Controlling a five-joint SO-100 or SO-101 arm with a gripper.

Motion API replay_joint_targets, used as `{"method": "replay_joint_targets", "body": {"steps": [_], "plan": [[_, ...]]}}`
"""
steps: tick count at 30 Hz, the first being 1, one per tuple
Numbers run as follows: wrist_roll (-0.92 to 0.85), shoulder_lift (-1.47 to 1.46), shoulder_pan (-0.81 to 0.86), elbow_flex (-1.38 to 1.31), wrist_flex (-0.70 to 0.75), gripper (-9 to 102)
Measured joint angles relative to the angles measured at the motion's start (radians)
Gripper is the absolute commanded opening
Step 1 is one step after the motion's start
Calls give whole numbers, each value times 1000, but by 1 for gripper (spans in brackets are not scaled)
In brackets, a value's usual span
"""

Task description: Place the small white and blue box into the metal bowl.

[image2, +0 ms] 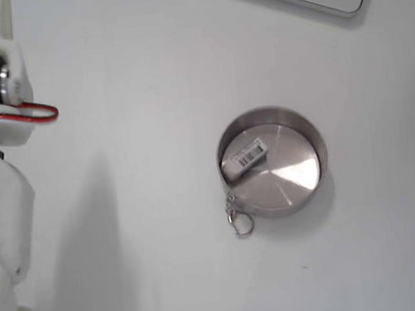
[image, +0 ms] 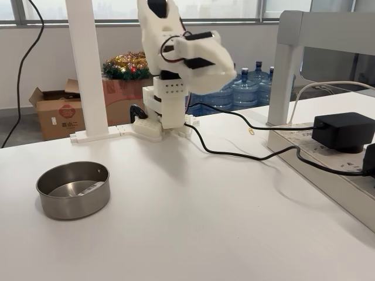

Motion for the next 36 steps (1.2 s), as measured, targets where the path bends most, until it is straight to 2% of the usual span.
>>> {"method": "replay_joint_targets", "body": {"steps": [1, 3, 7, 12, 15, 20, 36], "plan": [[-67, 18, -34, 0, 89, -5], [-92, 100, -43, 0, 268, -5], [-8, 347, -72, 11, 641, -5], [75, 822, -66, 20, 1253, -4], [78, 930, -66, 18, 1519, -4], [80, 960, -66, 17, 1585, -4], [83, 962, -66, 17, 1592, -4]]}}
